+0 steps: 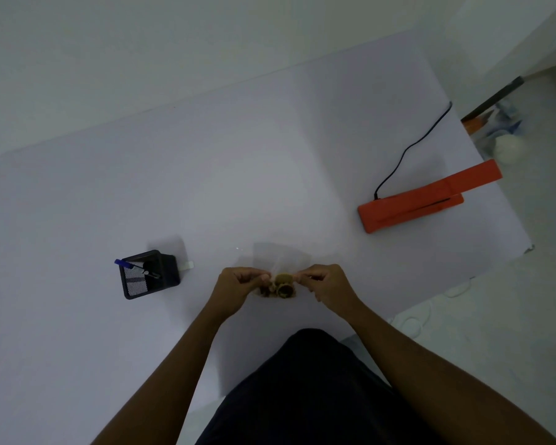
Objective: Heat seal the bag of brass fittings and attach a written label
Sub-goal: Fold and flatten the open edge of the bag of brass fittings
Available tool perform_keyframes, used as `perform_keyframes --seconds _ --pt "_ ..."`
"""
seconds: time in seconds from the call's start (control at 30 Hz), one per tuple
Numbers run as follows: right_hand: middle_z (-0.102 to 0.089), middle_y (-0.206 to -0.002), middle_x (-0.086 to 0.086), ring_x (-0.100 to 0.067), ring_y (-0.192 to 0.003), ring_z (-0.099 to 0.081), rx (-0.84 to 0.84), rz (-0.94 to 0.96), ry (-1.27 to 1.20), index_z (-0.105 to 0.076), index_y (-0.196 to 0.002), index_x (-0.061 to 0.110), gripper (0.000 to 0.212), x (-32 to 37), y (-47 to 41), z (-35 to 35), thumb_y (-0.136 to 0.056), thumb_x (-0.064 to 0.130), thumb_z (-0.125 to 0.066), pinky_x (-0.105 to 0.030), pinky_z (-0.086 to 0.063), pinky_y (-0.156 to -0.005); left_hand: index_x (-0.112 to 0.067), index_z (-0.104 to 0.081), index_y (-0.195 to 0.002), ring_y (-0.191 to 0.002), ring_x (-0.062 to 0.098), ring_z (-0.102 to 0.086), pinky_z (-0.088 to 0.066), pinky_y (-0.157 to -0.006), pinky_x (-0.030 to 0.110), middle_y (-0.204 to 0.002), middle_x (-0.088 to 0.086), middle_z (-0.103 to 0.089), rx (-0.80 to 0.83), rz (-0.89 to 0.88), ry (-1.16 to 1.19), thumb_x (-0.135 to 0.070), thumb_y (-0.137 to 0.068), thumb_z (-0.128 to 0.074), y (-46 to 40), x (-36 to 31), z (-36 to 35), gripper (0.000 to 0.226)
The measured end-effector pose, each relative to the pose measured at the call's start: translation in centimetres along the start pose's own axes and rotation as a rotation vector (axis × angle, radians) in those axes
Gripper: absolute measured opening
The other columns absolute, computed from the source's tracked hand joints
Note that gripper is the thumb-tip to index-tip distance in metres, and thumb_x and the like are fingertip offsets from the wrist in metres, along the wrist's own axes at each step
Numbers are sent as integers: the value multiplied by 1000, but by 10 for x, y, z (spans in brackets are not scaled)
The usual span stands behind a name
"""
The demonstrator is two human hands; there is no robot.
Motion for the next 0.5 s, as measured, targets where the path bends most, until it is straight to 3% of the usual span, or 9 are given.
perform_keyframes --seconds 0.2,0.33,0.43,0.5 --pt "-73 -72 -12 -2 -49 -54 4 20 55 -81 -89 8 7 -5 1 8 -89 9 -74 -16 -44 -49 -27 -81 -86 -79 13 -70 -54 -72 29 -81 -8 -77 -67 21 -236 -33 -84 -76 -6 7 3 8" --pt "-67 -53 2 -3 -41 -49 -14 -79 67 -80 -94 5 10 -11 -4 13 -92 8 -72 -17 -39 -42 -22 -81 -87 -77 6 -69 -53 -70 24 -80 -8 -77 -106 34 -262 -31 -83 -77 -12 7 -4 11" --pt "-65 -58 -18 -14 -40 -46 -14 -184 12 -81 -92 5 13 -13 -7 12 -91 15 -75 -21 -35 -38 -20 -81 -90 -78 6 -69 -55 -72 27 -82 -6 -77 -88 46 -294 -31 -85 -75 -16 11 -9 13" --pt "-63 -59 -16 -16 -38 -43 -40 -212 -19 -81 -94 4 15 -16 -8 9 -90 17 -76 -20 -34 -38 -19 -81 -93 -81 6 -70 -57 -78 29 -84 -6 -77 -100 82 -292 -32 -86 -74 -19 15 -12 16"
Point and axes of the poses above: each hand's wrist, its own y-axis away from the middle knuckle, its own z-axis out of the back of the hand, x = y × z, the point moved 1 cm from there along -y, towards the middle knuckle
